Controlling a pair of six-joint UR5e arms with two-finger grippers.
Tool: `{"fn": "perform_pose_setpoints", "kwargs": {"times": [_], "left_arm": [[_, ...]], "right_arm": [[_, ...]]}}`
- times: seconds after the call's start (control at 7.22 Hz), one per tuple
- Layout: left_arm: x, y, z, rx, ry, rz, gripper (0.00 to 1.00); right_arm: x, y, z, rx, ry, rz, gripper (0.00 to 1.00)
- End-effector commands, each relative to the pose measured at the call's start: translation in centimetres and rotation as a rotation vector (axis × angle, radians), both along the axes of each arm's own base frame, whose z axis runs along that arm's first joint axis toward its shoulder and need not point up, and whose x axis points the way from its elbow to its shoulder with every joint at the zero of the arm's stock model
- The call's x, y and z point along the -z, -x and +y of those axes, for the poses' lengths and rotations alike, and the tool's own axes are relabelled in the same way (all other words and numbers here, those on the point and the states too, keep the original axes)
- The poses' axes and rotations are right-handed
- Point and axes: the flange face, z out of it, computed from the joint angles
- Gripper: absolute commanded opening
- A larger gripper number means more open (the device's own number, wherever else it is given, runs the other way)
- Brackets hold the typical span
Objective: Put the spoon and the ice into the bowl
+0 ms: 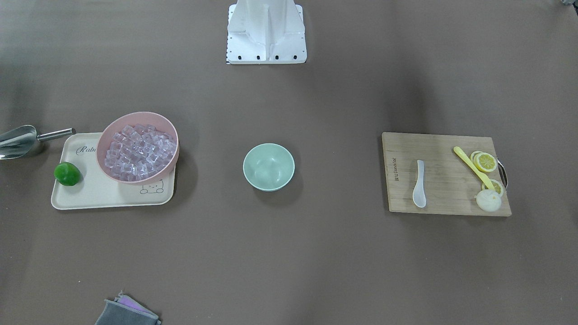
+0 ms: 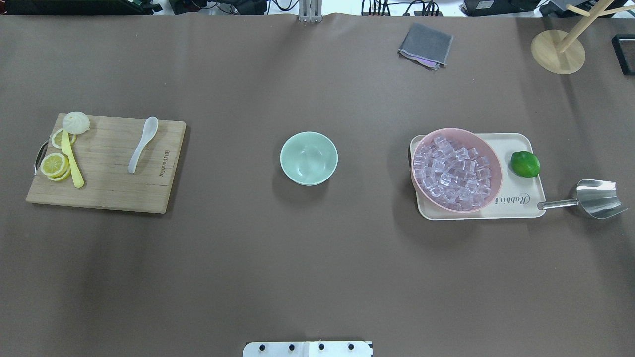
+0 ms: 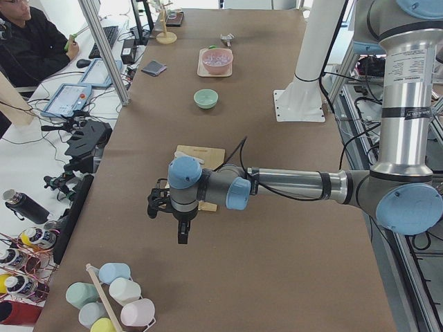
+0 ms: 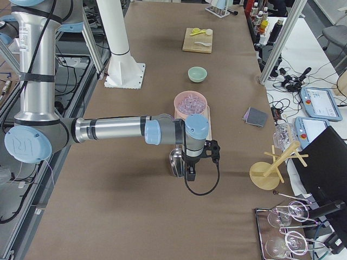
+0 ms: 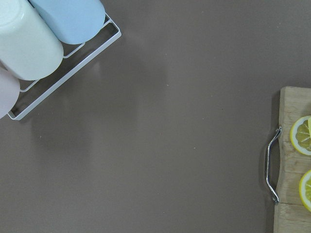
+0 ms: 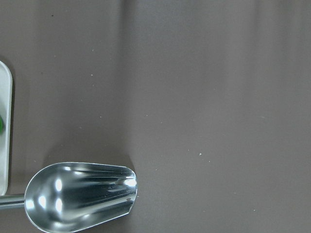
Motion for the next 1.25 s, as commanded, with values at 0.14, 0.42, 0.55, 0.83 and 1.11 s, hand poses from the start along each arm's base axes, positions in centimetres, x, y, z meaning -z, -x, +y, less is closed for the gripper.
{"fn": "perform_pose_setpoints", "kwargs": {"times": [0.14, 0.42, 0.55, 0.83, 1.11], "left_arm": [[1.2, -0.1, -0.5, -0.002, -0.022, 0.009, 0.98], [4.9, -0.5, -2.8, -0.004, -0.092, 0.013, 0.98], [8.2, -3.9, -5.5, -0.064, -0.154, 0.013, 0.98], [12.9, -12.7, -7.6, -0.177, -0.246, 0.026, 0.98], [18.6, -18.7, -9.3, -0.237, -0.36, 0.063, 0.98]], "right_arm": [[0.2, 0.0, -0.3, -0.001, -0.005, 0.001, 1.0], [1.7, 0.0, -1.0, 0.0, -0.044, 0.001, 1.0], [3.7, 0.2, -2.6, 0.002, -0.085, -0.004, 1.0], [6.5, 1.4, -4.9, 0.022, -0.144, -0.013, 1.0], [9.9, 4.2, -7.7, 0.073, -0.21, -0.019, 1.0]]}}
